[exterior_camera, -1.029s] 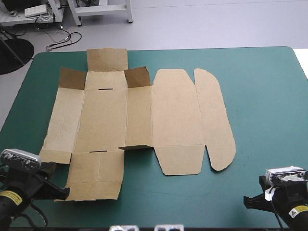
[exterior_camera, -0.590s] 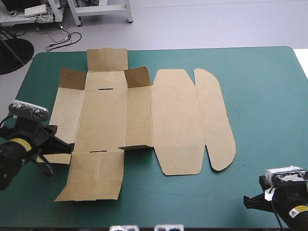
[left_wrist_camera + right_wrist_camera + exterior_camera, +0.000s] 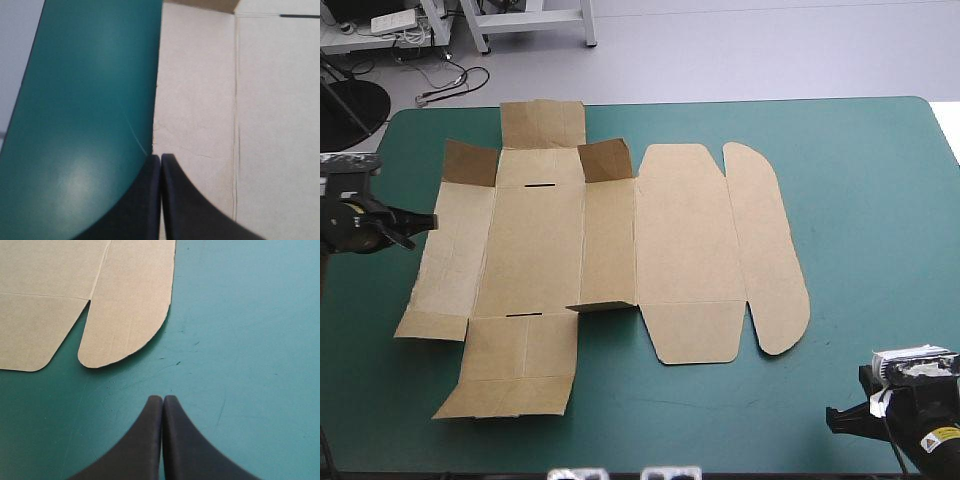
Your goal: Fold the box
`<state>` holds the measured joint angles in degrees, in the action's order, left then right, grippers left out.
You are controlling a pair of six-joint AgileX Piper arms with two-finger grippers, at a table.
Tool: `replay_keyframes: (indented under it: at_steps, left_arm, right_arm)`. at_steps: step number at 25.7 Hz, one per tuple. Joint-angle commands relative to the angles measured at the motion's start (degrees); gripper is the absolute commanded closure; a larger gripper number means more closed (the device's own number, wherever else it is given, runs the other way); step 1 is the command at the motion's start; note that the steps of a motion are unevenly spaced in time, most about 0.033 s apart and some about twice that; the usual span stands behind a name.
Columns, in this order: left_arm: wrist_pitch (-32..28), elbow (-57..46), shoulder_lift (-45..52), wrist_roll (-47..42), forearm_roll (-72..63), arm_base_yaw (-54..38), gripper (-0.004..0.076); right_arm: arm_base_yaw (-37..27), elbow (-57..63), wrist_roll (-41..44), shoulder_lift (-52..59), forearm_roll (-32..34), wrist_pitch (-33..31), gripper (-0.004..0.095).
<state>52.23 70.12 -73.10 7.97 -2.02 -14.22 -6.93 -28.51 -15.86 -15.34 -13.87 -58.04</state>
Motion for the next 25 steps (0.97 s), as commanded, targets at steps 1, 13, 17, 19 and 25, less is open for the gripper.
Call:
replay_keyframes:
  at_steps: [1,13,17,19,25]
  left_arm:
    - [-1.2,1.9,-2.4,6.9,-13.8,-9.7,0.0732]
    - [17.6,1.9,-18.6,20.2,-26.7,-23.3,0.0684]
    - [19.1,1.9,-19.4,20.2,-26.7,-23.3,0.0487]
    - [18.8,1.9,-19.4,20.2,-26.8,-23.3,0.0344]
    - [15.5,1.9,-19.8,20.4,-26.9,-23.3,0.0210]
  right_arm:
    - [0.2,-1.7,-0.3,-0.8,-1.0,3.1,0.0923]
    - [0.2,-1.7,-0.3,-0.8,-1.0,3.1,0.0923]
    - [0.2,-1.7,-0.3,-0.8,-1.0,3.1,0.0923]
    - [0.2,-1.7,-0.3,-0.8,-1.0,3.1,0.0923]
    - [0.2,-1.7,-0.3,-0.8,-1.0,3.1,0.0923]
